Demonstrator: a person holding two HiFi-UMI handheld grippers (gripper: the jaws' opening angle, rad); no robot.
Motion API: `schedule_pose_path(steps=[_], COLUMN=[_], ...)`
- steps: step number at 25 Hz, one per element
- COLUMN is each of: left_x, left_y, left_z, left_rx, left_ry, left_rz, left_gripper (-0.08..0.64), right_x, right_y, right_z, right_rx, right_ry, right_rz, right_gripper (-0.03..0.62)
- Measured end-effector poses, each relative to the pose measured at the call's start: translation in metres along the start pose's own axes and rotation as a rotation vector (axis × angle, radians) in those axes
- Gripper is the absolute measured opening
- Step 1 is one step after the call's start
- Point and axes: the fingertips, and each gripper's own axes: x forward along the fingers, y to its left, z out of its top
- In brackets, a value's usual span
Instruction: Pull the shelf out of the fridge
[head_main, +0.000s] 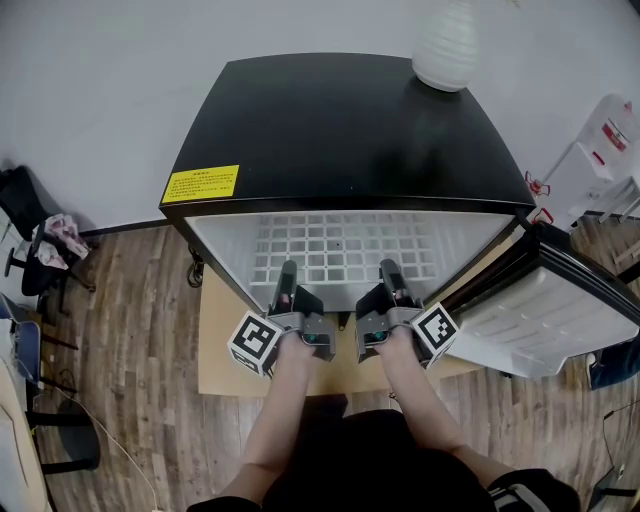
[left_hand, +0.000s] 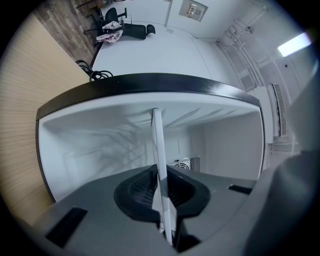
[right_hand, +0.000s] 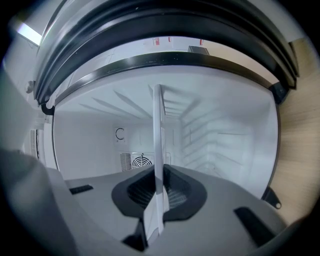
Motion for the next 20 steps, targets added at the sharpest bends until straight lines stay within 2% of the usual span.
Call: schedule_pose_path(steps=[20], left_x=[-0.014], left_y=[-0.001], left_z=[-0.002], left_rx=[0.009], left_ry=[-0.005], left_rz=[-0.004], left_gripper=[0.029], right_x=[-0.014], right_y=[0.002], right_z=[-0.004], right_rx=[-0.01], right_ry=[0.007], right_rz=[0.006], right_gripper=[0.012])
